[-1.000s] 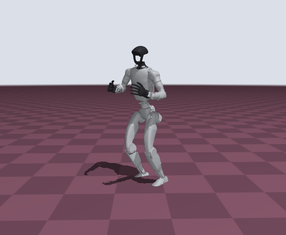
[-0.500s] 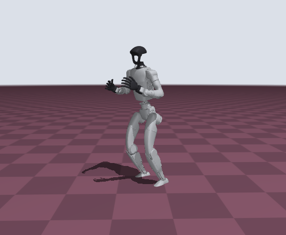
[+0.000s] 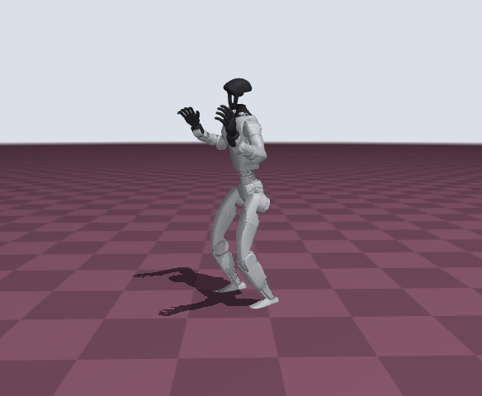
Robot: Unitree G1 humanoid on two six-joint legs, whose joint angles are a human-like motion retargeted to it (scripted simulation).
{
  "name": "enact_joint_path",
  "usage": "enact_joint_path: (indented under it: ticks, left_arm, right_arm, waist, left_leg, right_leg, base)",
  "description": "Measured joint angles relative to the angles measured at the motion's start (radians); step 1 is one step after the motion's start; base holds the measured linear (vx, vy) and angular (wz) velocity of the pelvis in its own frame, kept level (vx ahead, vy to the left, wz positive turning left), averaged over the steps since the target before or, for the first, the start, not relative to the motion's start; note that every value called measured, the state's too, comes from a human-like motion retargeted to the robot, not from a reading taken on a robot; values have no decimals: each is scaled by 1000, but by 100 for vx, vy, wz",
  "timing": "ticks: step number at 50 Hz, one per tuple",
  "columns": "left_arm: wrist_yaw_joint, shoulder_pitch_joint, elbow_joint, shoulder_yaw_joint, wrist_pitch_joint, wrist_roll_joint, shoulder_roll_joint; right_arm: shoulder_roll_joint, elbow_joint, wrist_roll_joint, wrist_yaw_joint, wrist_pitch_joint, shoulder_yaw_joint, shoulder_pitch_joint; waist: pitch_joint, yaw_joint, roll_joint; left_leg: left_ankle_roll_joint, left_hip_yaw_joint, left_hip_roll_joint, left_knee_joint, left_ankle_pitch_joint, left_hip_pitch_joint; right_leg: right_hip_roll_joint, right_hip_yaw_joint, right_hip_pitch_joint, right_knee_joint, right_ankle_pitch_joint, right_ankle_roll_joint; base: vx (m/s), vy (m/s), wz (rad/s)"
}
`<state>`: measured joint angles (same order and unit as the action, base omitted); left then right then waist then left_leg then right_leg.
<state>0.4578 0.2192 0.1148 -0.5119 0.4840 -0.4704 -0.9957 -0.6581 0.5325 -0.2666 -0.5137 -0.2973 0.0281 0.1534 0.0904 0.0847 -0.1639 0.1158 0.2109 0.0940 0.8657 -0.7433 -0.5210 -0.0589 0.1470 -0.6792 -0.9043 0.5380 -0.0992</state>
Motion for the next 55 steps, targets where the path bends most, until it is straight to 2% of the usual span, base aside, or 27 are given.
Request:
enact_joint_path:
  ticks: [8, 13, 15, 22, 28, 38, 43, 46, 48, 51, 55]
  left_arm:
    - [-256, -145, -475, 294, -51, 88, 176]
    - [-357, -184, -580, 392, -64, 102, 212]
    - [-381, -176, -592, 395, -72, 98, 205]
    - [-385, -142, -582, 408, -72, 78, 183]
    - [-362, -87, -561, 425, -56, 52, 136]
    - [-381, -173, -663, 494, -82, 49, 171]
    - [-385, -230, -691, 507, -78, 78, 197]
    - [-360, -215, -672, 491, -67, 132, 190]
    - [-339, -189, -653, 478, -56, 170, 184]
    - [-306, -131, -617, 459, -33, 209, 166]
    - [-295, -97, -604, 446, 2, 242, 155]
  right_arm:
    - [55, 32, 80, 98, -38, -210, 135]
    - [90, 30, 107, 145, -47, -280, 173]
    - [102, 6, 122, 161, -52, -288, 205]
    - [109, -20, 131, 162, -48, -293, 205]
    - [88, -33, 135, 141, -38, -235, 171]
    - [125, 37, 130, 154, -20, -240, 147]
    - [155, 70, 117, 176, -19, -242, 140]
    - [156, 68, 122, 185, -21, -213, 129]
    - [148, 62, 126, 187, -26, -188, 111]
    - [133, 54, 135, 176, -36, -147, 79]
    - [136, 55, 148, 152, -46, -120, 35]
  waist:
    - [30, -53, -75]
    - [41, -55, -91]
    - [45, -61, -76]
    - [35, -56, -57]
    - [16, -69, -55]
    - [-41, -173, -123]
    - [-78, -238, -172]
    - [-128, -243, -213]
    - [-148, -233, -220]
    - [-159, -205, -202]
    - [-141, -172, -156]
  left_leg:
    - [11, 63, -56, -167, 78, 75]
    - [14, 75, -38, -93, 59, 59]
    - [18, 70, -18, -105, 55, 69]
    - [18, 61, 24, 20, 18, 41]
    - [25, 31, 12, 19, 13, 45]
    - [33, -59, -73, 17, 19, 51]
    - [33, -111, -131, 53, 4, 40]
    - [35, -143, -197, 16, 16, 80]
    - [29, -166, -210, 12, 19, 90]
    - [8, -197, -182, 4, 26, 102]
    - [-29, -221, -97, -18, 43, 113]
  right_leg:
    - [-51, -28, 57, 107, -23, 11]
    - [-45, -20, 44, 69, -7, 15]
    - [-21, -29, 81, 143, -28, 18]
    - [11, -20, 72, 84, 3, 24]
    - [8, -33, 96, 98, 10, 26]
    - [-63, -81, 90, -30, 73, 32]
    - [-113, -129, 90, -231, 196, 71]
    - [-174, -136, 108, -403, 49, 19]
    - [-189, -114, 82, -474, 13, 1]
    - [-207, -72, 22, -464, 3, -6]
    - [-219, -29, -29, -264, -22, -21]
  base:
    - [-4, 7, -24]
    - [-5, -1, -30]
    - [1, 1, -40]
    - [-2, -1, -19]
    - [0, 0, 7]
    - [2, -2, 47]
    - [6, -12, 65]
    - [8, -17, 81]
    - [6, -21, 54]
    - [7, -24, 22]
    - [10, -29, -26]
